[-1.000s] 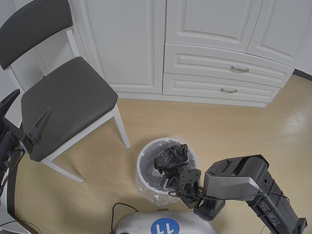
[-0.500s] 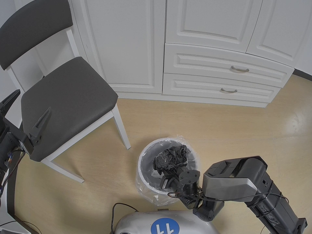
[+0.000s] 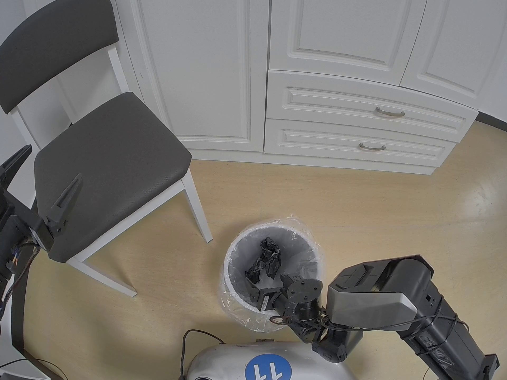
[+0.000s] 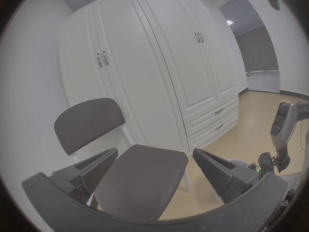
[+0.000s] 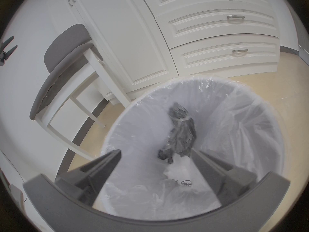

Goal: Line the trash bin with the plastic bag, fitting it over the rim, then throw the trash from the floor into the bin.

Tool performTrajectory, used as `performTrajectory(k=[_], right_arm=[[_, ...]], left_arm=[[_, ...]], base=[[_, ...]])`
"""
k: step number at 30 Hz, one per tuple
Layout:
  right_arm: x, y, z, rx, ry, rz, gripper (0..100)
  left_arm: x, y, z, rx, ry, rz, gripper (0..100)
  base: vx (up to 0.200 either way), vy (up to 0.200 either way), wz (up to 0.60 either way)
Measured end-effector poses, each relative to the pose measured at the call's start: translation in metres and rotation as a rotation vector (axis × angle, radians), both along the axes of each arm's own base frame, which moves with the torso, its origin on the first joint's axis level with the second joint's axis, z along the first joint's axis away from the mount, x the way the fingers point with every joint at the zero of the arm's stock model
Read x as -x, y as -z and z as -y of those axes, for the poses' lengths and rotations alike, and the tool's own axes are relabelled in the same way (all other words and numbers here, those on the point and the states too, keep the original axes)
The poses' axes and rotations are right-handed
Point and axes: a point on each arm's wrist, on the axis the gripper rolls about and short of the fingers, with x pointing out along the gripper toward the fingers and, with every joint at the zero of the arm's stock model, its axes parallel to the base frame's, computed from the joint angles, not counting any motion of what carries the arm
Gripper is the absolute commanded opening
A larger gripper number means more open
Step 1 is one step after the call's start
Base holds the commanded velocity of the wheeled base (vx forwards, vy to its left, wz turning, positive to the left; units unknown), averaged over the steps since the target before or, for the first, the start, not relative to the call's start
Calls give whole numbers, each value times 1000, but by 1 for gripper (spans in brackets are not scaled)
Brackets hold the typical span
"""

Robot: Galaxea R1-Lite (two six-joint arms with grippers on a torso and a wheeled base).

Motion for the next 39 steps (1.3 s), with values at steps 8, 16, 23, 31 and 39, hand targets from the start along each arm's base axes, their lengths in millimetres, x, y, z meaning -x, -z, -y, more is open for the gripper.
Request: performTrajectory(k=[8, 16, 23, 31, 39], right_arm=[[2, -2, -2, -3, -6, 4, 100], [5, -14, -5, -2, 17, 28, 100], [10, -31, 2, 40, 10, 51, 100], [9, -61, 19, 132, 23, 122, 100], [3, -91, 55, 180, 97, 151, 100]], left_arm=[[1, 0, 0, -1, 0, 2, 100], [1, 0, 0, -2, 0, 1, 100], [1, 1, 0, -3, 1, -1, 100], [0, 2, 0, -5, 1, -6, 100], [-1, 2, 0, 3, -2, -13, 100]], base=[[0, 0, 0], [0, 0, 0], [0, 0, 0], [0, 0, 0], [0, 0, 0]])
